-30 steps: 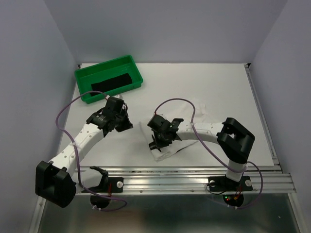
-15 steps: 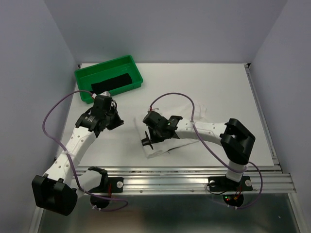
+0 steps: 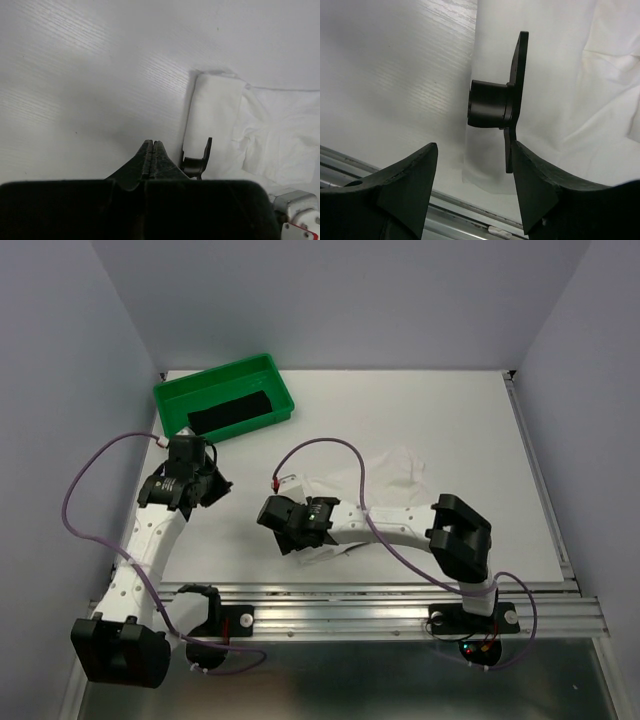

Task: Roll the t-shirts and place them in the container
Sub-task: Roll the T-shirt to the center of the board.

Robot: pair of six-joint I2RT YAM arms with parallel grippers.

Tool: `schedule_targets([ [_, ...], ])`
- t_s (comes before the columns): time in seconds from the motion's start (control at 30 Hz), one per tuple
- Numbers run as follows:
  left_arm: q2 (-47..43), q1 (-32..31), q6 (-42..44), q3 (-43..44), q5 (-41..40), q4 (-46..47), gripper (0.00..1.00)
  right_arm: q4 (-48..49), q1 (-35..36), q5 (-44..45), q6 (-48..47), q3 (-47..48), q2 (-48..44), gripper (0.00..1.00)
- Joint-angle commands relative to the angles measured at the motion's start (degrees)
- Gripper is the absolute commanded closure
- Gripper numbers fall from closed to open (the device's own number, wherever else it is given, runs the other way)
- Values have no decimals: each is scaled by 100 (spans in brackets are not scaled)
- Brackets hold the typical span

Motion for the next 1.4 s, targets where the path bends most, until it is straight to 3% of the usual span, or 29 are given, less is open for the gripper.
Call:
schedule_targets([
  [0.0, -205, 225, 114, 177, -135, -143, 100, -445, 156, 797, -61, 512, 423, 32],
  [0.23, -206, 436, 237, 63, -74, -108, 100, -629, 210, 1149, -140, 811, 1038, 31],
  [0.37, -188, 472, 255, -77, -38, -20, 100, -542, 210, 1281, -114, 750, 1320, 37],
  [0.47, -179, 481, 246, -218, 144, 59, 100, -542, 210, 1351, -8, 732, 1409, 59],
  [0.5, -171, 481, 263, -271, 190, 112, 100, -516, 210, 1369, 9, 723, 1374, 70],
  [0.53, -197, 481, 298, -332, 242, 156, 100, -429, 210, 1369, 44, 688, 1321, 87],
  [0.6, -197, 481, 368, -569, 628, 374, 89, -114, 210, 1360, 1, 487, 1033, 99],
  [0.63, -197, 489, 412, -657, 760, 437, 80, 63, 210, 1334, -43, 373, 900, 99],
  [0.67, -197, 481, 430, -876, 1040, 524, 63, 221, 210, 1229, -69, 241, 760, 99],
  [0.77, -223, 472, 404, -1367, 1812, 990, 40, 1020, 210, 861, -210, -391, 162, 99],
  [0.8, -249, 437, 395, -1448, 2025, 1217, 28, 1309, 149, 746, -210, -671, -48, 99],
  [0.9, -250, 384, 255, -1730, 2343, 1526, 9, 1636, 17, 359, -149, -1042, -278, 99],
  [0.97, -215, 366, 167, -1923, 2545, 1763, 1, 1751, -36, 157, -123, -1183, -358, 99],
  [1.37, 304, -380, -668, -2530, 2573, 3240, 1, 2297, -151, -477, -122, -1896, -868, 99],
])
